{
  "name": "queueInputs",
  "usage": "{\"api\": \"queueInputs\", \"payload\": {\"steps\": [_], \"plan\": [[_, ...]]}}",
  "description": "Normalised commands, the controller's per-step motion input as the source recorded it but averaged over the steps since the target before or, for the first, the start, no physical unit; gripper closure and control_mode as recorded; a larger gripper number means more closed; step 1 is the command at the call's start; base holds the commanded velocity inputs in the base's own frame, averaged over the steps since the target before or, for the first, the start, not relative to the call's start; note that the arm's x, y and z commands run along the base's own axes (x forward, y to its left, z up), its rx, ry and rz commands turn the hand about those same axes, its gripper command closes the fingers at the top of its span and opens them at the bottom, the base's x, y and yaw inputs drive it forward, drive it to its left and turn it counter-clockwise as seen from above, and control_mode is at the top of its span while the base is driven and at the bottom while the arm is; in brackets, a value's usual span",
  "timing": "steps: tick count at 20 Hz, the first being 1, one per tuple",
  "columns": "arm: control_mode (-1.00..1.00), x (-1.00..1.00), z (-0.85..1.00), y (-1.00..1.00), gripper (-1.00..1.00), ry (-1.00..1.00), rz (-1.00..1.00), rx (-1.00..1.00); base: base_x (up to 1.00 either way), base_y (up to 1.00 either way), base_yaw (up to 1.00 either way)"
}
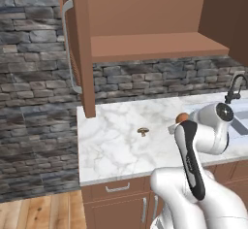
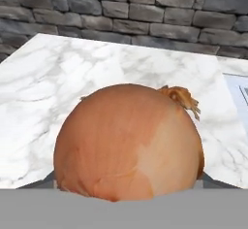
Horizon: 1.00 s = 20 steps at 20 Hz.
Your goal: Pick the mushroom, onion from the counter and place them in the cabinet. Then close the cabinet.
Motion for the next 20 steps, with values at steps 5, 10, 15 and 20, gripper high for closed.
{"api": "queueInputs", "payload": {"steps": [5,10,15,20], "plan": [[-1.00,-0.13,1.00,0.00,1.00,-0.03,0.00,0.00,0.00,0.00,0.00],[-1.00,-0.18,1.00,0.00,1.00,0.00,0.00,0.00,0.00,0.00,0.00],[-1.00,-0.09,1.00,0.00,1.00,-0.16,0.00,-0.01,0.00,0.00,0.00],[-1.00,0.00,1.00,0.01,1.00,-0.40,0.00,-0.04,0.00,0.00,0.00]]}}
